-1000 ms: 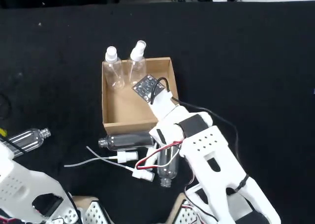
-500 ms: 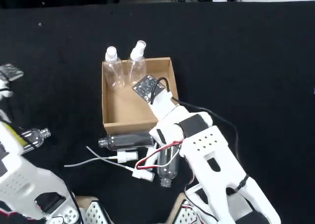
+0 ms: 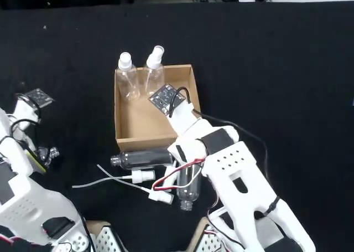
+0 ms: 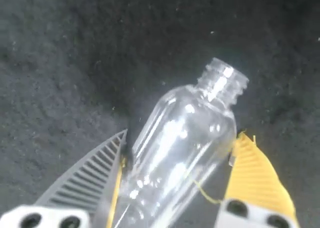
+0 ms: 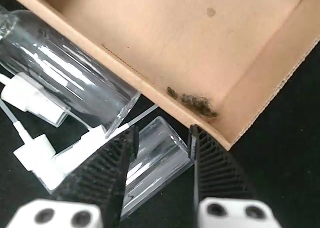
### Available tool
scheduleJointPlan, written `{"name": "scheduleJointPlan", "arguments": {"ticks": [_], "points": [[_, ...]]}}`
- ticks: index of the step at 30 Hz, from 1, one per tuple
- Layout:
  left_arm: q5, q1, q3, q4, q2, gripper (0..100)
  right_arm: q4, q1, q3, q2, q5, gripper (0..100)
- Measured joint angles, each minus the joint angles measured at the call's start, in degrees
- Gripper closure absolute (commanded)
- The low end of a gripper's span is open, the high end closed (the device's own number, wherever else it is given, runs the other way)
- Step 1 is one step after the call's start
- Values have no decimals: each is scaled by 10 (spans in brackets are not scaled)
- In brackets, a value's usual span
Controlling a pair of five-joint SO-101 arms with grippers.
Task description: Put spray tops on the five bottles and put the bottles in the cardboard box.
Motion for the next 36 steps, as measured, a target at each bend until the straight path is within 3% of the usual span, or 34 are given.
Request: {"name": "scheduleJointPlan", "arguments": {"ticks": [5, 12, 15, 20, 24, 36], "points": [[18, 11, 48, -92, 0, 716, 0, 0, 0, 0, 0, 854], [79, 11, 53, -112, 0, 923, 0, 0, 0, 0, 0, 854], [122, 9, 53, -107, -1, 884, 0, 0, 0, 0, 0, 854], [244, -11, 53, -107, -1, 704, 0, 0, 0, 0, 0, 854], [343, -41, 50, -110, -1, 720, 0, 0, 0, 0, 0, 854], [310, -47, 48, -110, -1, 726, 0, 0, 0, 0, 0, 854]]}}
